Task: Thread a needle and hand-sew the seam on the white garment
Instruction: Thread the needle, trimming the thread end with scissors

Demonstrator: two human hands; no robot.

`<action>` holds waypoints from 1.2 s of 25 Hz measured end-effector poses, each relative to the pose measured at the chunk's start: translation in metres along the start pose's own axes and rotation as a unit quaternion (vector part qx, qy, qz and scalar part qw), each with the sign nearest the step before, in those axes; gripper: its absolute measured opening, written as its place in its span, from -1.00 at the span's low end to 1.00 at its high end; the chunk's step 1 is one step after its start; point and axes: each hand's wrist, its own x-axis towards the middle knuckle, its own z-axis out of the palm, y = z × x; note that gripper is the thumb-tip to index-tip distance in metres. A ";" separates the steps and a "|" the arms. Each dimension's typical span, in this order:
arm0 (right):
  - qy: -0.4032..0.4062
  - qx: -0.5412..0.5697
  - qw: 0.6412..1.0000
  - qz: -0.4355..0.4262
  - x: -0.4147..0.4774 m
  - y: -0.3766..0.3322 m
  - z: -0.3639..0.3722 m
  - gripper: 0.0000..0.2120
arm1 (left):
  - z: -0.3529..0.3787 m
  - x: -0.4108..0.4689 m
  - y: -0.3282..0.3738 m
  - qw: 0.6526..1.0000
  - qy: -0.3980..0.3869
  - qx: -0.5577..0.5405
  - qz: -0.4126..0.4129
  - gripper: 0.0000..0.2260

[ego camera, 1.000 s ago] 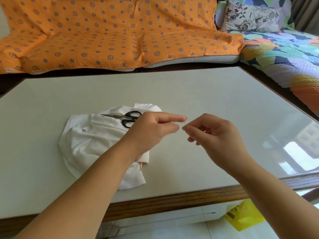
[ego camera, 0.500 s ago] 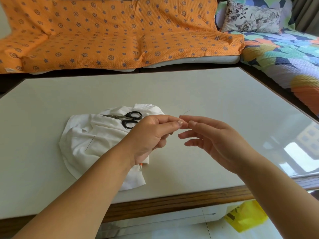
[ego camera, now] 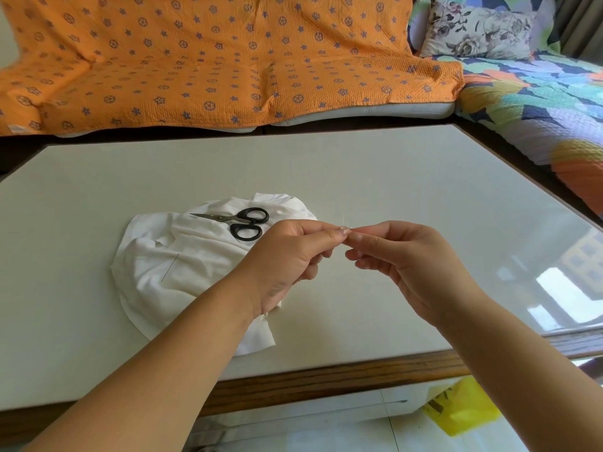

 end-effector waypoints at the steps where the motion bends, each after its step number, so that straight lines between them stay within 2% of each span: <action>1: 0.009 -0.006 1.000 0.000 0.000 0.000 0.000 -0.82 | 0.001 0.001 -0.001 1.000 0.007 0.015 0.006 -0.80; 9: 0.057 -0.040 0.997 -0.015 -0.002 0.001 0.003 -0.88 | 0.004 0.001 -0.004 0.997 0.045 0.056 0.025 -0.84; 13: 0.095 -0.113 0.987 -0.057 -0.003 0.005 0.005 -0.93 | 0.004 0.000 -0.003 0.995 0.049 0.076 0.035 -0.85; 19: 0.089 -0.206 0.967 -0.117 -0.003 0.012 0.009 -0.93 | 0.009 -0.003 -0.001 0.989 0.085 0.107 0.057 -0.85; 22: 0.117 -0.288 0.927 -0.208 -0.003 0.018 0.010 -0.91 | 0.012 -0.005 0.002 0.986 0.100 0.121 0.054 -0.84; 27: 0.126 -0.392 0.818 -0.402 -0.002 0.030 0.006 -0.90 | 0.011 -0.004 0.003 0.987 0.086 0.136 0.026 -0.84; 30: 0.116 -0.404 0.795 -0.438 0.000 0.031 0.005 -0.88 | 0.010 -0.004 0.003 0.986 0.079 0.143 0.022 -0.83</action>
